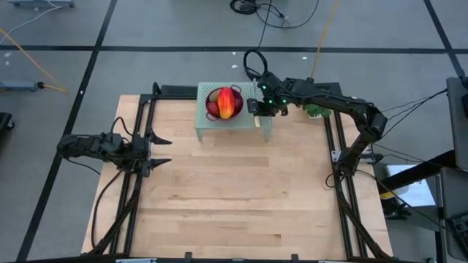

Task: Pick & Place Fruit
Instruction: Put the table knife on the shelf

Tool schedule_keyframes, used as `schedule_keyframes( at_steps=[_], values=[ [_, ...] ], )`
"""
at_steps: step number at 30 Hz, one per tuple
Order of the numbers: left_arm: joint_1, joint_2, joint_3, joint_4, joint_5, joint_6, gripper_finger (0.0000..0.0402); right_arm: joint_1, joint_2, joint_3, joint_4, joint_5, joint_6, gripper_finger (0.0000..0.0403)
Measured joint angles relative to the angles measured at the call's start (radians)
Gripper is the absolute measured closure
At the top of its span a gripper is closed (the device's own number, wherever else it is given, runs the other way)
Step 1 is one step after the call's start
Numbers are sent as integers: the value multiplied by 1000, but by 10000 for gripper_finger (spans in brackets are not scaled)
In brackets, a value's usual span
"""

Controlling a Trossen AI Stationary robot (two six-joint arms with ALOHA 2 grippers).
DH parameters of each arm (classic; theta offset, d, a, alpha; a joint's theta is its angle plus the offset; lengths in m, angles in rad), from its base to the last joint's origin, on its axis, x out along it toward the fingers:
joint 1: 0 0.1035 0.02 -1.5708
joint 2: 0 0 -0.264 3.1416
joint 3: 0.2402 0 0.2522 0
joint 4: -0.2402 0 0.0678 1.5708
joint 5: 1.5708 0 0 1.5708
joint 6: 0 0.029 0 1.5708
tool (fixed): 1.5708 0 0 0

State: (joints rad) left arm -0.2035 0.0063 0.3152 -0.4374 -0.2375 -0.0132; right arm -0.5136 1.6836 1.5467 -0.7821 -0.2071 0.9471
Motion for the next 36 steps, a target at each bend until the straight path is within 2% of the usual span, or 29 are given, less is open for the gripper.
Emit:
schedule_keyframes(
  at_steps=[36],
  values=[
    [0, 0, 0, 0, 0, 5, 91, -10, 0, 0, -15, 27, 10, 327]
  ],
)
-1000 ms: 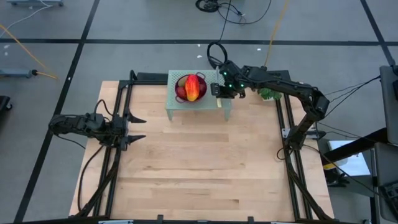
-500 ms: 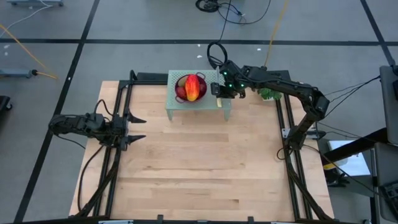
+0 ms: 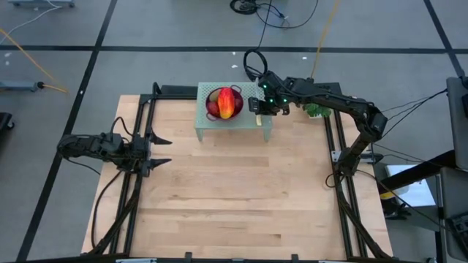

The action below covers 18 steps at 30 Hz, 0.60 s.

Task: Pick & Place Fruit
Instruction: Put the table knife on the shelf

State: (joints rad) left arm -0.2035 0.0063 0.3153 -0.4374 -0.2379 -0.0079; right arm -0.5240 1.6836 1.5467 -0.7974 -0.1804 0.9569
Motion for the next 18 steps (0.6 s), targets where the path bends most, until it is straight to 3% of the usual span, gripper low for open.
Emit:
schedule_keyframes(
  at_steps=[18],
  values=[
    [0, 0, 0, 0, 0, 0, 91, 0, 0, 0, 0, -6, 0, 322]
  ],
)
